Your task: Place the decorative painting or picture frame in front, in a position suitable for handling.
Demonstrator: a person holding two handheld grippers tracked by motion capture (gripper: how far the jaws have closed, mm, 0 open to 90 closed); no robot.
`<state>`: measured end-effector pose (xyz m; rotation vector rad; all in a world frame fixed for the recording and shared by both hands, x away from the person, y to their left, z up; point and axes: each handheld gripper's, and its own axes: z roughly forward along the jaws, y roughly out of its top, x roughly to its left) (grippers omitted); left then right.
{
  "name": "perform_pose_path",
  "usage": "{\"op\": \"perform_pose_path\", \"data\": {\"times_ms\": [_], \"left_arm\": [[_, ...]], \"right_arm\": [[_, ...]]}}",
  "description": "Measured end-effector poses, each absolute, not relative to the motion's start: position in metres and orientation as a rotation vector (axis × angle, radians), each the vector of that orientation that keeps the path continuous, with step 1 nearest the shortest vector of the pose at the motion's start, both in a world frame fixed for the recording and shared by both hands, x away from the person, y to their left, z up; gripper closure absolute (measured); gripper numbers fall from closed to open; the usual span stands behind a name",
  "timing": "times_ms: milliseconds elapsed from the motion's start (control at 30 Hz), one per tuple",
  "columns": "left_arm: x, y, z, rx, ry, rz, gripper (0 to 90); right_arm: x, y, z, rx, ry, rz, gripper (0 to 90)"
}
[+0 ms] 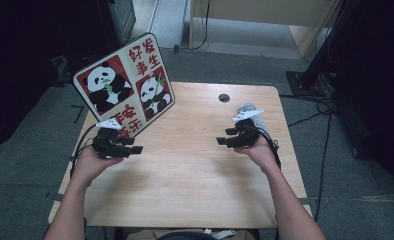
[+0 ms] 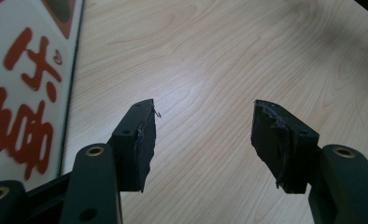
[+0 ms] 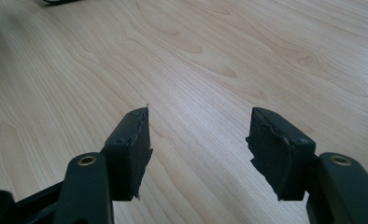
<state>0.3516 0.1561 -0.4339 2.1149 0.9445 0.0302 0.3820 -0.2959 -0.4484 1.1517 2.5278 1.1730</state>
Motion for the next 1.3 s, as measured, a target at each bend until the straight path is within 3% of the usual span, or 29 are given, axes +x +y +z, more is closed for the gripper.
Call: {"op": "perform_pose_path", "data": {"times_ms": [700,1300], "left_arm": [[0.336,0.207,-0.425,2.039,1.051,0.099,43.0],[0.365,0.254,-0.410,2.020,1.145,0.157,42.5]], "right_arm": [[0.394,-0.274,-0.451,1.099,2.603,1.168,40.0],[0.387,-0.280,-0.449,1.112,2.583,1.173,40.3]]}}
